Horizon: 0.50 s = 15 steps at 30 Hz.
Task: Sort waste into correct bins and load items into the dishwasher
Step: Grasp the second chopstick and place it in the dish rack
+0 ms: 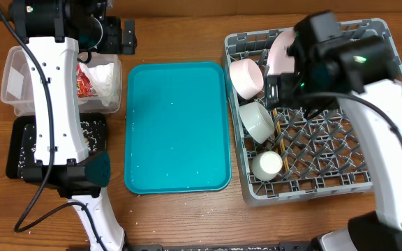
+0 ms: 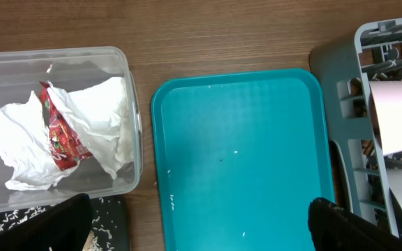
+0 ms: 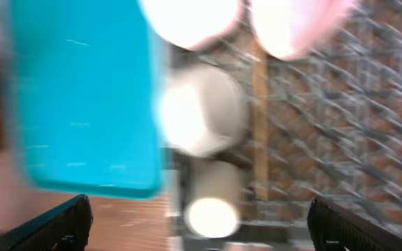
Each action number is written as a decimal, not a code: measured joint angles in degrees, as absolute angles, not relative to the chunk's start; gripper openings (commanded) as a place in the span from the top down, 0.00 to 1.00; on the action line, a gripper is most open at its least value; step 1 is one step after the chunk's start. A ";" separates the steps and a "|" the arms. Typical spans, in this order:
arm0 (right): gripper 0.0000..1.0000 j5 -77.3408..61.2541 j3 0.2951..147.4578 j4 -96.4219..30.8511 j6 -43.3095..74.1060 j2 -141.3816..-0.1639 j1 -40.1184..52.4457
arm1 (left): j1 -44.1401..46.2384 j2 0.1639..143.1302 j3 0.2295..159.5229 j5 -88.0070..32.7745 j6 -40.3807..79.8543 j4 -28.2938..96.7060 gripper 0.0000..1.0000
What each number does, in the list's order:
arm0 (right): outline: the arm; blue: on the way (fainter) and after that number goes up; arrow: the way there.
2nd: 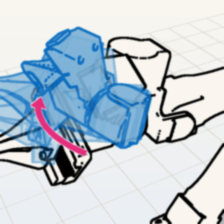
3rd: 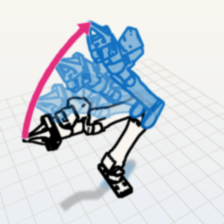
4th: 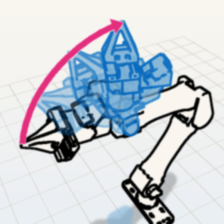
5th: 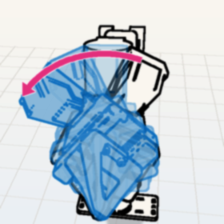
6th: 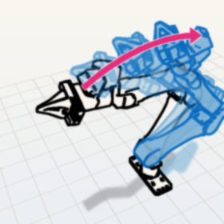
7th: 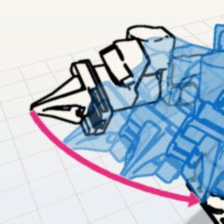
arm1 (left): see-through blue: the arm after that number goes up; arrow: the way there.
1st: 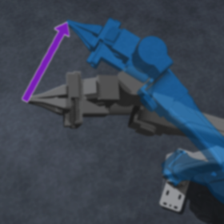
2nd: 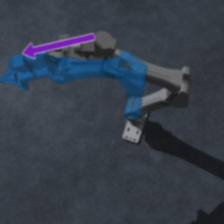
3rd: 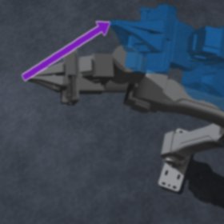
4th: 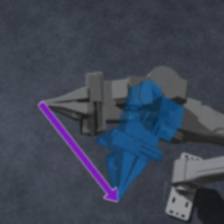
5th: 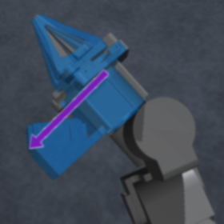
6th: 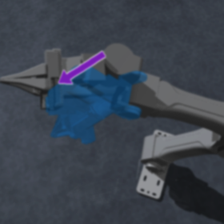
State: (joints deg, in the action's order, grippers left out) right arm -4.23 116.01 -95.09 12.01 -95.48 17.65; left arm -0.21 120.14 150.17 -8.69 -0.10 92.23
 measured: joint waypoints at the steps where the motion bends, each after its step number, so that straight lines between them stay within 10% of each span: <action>1: 0.00 -7.31 117.82 -94.98 11.99 -94.78 17.67 | -0.21 120.14 150.17 -8.69 -0.08 92.23 0.00; 15: 0.00 -14.46 119.83 -77.23 6.61 -93.60 14.61 | -0.21 120.14 150.17 -8.69 -0.10 92.23 0.00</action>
